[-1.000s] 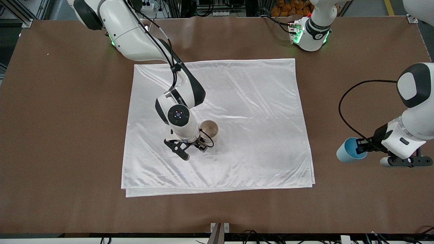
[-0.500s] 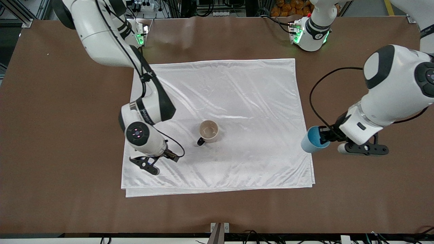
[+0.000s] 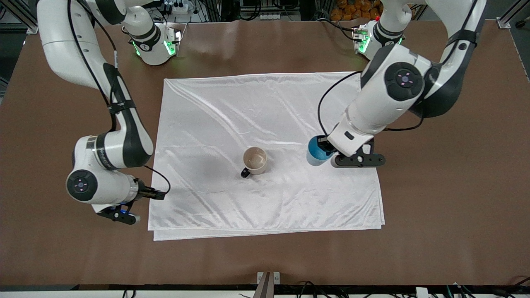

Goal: Place blue cup into white mug on cloth

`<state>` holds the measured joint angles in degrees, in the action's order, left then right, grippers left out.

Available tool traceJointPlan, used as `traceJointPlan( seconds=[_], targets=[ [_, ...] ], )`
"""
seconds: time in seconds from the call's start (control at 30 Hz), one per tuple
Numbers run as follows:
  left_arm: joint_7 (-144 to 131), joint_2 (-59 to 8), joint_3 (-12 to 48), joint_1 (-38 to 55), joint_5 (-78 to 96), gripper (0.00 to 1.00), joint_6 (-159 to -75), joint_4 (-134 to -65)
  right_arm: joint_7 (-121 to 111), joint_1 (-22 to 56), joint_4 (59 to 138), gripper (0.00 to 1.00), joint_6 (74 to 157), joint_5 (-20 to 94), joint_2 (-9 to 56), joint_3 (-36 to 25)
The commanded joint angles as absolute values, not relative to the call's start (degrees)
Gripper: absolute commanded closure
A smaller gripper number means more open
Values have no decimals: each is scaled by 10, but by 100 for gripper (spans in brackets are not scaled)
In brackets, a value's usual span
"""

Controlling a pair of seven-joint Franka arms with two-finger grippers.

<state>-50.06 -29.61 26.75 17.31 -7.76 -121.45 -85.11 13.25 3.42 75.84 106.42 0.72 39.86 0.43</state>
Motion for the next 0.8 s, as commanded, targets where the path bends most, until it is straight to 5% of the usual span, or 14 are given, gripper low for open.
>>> traceJointPlan(
  seconds=[0.0, 0.33, 0.77],
  targets=[
    [-537, -330, 239, 221, -94, 100, -1230, -816, 130, 27, 788, 0, 1024, -9, 337, 13],
    [-553, -371, 131, 338, -92, 100, -1261, -804, 128, 20, 834, 0, 1012, -16, 242, 18],
    [-562, -395, 124, 352, -93, 100, -1293, -800, 97, 11, 905, 0, 998, -16, 110, 47]
  ],
)
